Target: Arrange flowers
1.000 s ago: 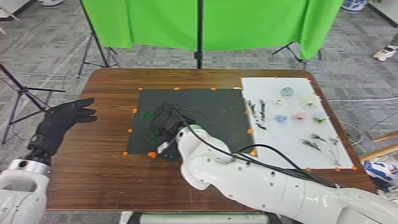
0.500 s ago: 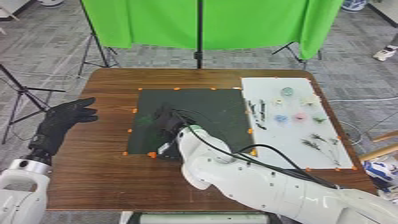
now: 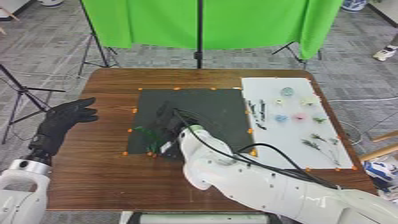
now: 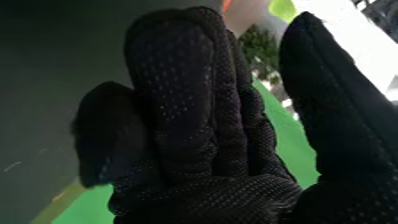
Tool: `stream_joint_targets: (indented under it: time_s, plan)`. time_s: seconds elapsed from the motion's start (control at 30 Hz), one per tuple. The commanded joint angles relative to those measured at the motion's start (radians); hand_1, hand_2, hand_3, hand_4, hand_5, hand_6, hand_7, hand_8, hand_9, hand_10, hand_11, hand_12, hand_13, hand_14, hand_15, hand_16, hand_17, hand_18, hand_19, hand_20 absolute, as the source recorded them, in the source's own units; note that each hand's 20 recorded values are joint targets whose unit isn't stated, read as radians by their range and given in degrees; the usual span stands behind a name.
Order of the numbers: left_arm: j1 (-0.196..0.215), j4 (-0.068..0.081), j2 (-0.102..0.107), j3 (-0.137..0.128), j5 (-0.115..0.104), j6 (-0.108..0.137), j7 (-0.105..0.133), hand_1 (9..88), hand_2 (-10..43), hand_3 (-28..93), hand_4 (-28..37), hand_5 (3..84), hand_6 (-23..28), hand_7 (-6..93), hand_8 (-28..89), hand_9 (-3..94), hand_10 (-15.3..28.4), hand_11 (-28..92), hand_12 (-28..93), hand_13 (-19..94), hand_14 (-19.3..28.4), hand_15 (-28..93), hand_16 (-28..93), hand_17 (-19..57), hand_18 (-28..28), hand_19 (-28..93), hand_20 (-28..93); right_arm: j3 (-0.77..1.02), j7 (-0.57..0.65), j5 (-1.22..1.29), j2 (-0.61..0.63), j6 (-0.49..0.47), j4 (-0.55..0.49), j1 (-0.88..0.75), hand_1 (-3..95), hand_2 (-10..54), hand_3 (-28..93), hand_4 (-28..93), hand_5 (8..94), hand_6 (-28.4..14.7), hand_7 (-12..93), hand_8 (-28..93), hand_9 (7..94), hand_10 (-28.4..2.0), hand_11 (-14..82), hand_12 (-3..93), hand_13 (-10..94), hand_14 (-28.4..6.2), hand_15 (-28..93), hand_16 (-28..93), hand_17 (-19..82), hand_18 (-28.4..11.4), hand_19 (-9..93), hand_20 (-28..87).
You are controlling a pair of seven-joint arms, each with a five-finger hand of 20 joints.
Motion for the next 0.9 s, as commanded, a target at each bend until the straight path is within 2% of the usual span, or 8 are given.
stream_joint_targets:
  time_s: [0.03, 0.07, 0.17, 0.23, 0.3, 0.43, 0.7, 0.9]
  plan:
    - [0.010, 0.000, -0.012, -0.001, -0.001, -0.005, 0.005, 18.9, -1.9, 63, -28.3, 47.2, 5.7, 8.5, -3, 49.5, 15.9, 16, 13, 44, 20.3, 25, 1, 11.6, 16.2, 15, 21, -0.007, -0.380, 0.262, 0.036, 0.053, -0.026, 0.022, 32.1, -4.8, 67, -9, 61.6, -6.1, 45, -7, 79.0, -14.2, 25.9, 23.7, 94, -3.7, 51, 29, 68, -10.2, 90, 43]
    - [0.009, 0.001, -0.013, -0.001, -0.001, -0.004, 0.007, 18.7, -1.9, 63, -28.3, 47.2, 5.7, 8.5, -3, 49.5, 15.9, 16, 13, 44, 20.3, 25, 2, 11.6, 16.2, 15, 21, 0.020, -0.393, 0.262, 0.043, -0.043, -0.032, 0.013, 28.8, -1.8, 68, -9, 61.6, -5.8, 45, -11, 78.4, -14.6, 23.3, 22.7, 94, -3.7, 54, 29, 67, -11.1, 92, 45]
    - [0.011, 0.000, -0.013, -0.001, -0.006, 0.001, 0.008, 18.3, -1.8, 63, -28.3, 47.3, 5.8, 8.3, -3, 49.5, 15.9, 16, 13, 44, 20.4, 25, 2, 11.6, 16.2, 15, 21, 0.082, -0.407, 0.201, 0.046, -0.307, -0.030, -0.005, 23.8, 3.5, 67, -11, 60.0, -4.9, 40, -11, 72.8, -15.9, 15.0, 19.0, 94, -3.8, 57, 28, 67, -12.5, 93, 50]
    - [0.012, -0.001, -0.014, -0.003, -0.006, 0.001, 0.010, 17.9, -1.6, 63, -28.3, 47.3, 5.8, 8.3, -3, 49.5, 16.0, 16, 13, 44, 20.3, 25, 2, 11.6, 16.3, 15, 21, 0.094, -0.414, 0.161, 0.045, -0.400, -0.026, -0.008, 21.4, 7.5, 66, -12, 59.4, -4.7, 32, -9, 68.6, -16.3, 10.8, 16.7, 94, -3.8, 59, 26, 68, -13.6, 93, 55]
    - [0.013, -0.001, -0.014, -0.004, -0.006, 0.001, 0.011, 17.6, -1.6, 63, -28.3, 47.2, 5.7, 8.3, -3, 49.5, 15.9, 16, 13, 44, 20.3, 25, 2, 11.6, 16.3, 15, 21, 0.121, -0.392, 0.127, 0.038, -0.504, -0.029, -0.020, 19.0, 11.1, 65, -13, 58.6, -5.0, 25, -7, 64.6, -15.5, 8.5, 14.1, 94, -3.8, 62, 25, 68, -14.8, 93, 59]
    - [0.016, -0.002, -0.018, -0.005, -0.007, 0.001, 0.010, 17.4, -1.6, 63, -28.3, 47.1, 5.7, 8.2, -3, 49.5, 15.9, 16, 13, 44, 20.4, 25, 2, 11.5, 16.3, 15, 21, 0.131, -0.357, 0.055, 0.031, -0.591, -0.037, -0.025, 16.8, 15.7, 63, -14, 56.6, -5.6, 17, -6, 58.7, -14.7, 6.9, 9.2, 94, -3.7, 66, 23, 70, -16.0, 93, 66]
    - [0.019, -0.002, -0.023, -0.007, -0.008, -0.001, 0.010, 17.1, -1.7, 64, -28.3, 47.1, 5.7, 8.1, -3, 49.5, 16.1, 16, 13, 44, 20.5, 25, 2, 11.5, 16.3, 15, 21, 0.160, -0.317, 0.015, 0.017, -0.734, -0.032, -0.030, 15.8, 18.2, 61, -14, 54.7, -6.1, 15, -5, 55.4, -14.6, 6.4, 7.3, 94, -3.1, 70, 23, 72, -17.0, 93, 69]
    - [0.014, 0.000, -0.022, -0.004, -0.007, -0.003, 0.009, 17.0, -1.6, 64, -28.3, 47.1, 5.6, 8.3, -3, 49.5, 15.9, 16, 13, 44, 20.5, 25, 2, 11.5, 16.3, 15, 21, 0.147, -0.313, -0.012, 0.020, -0.684, -0.032, -0.031, 15.6, 18.3, 61, -14, 54.1, -6.1, 14, -5, 55.0, -14.5, 6.4, 7.0, 94, -2.8, 71, 24, 72, -17.1, 93, 70]
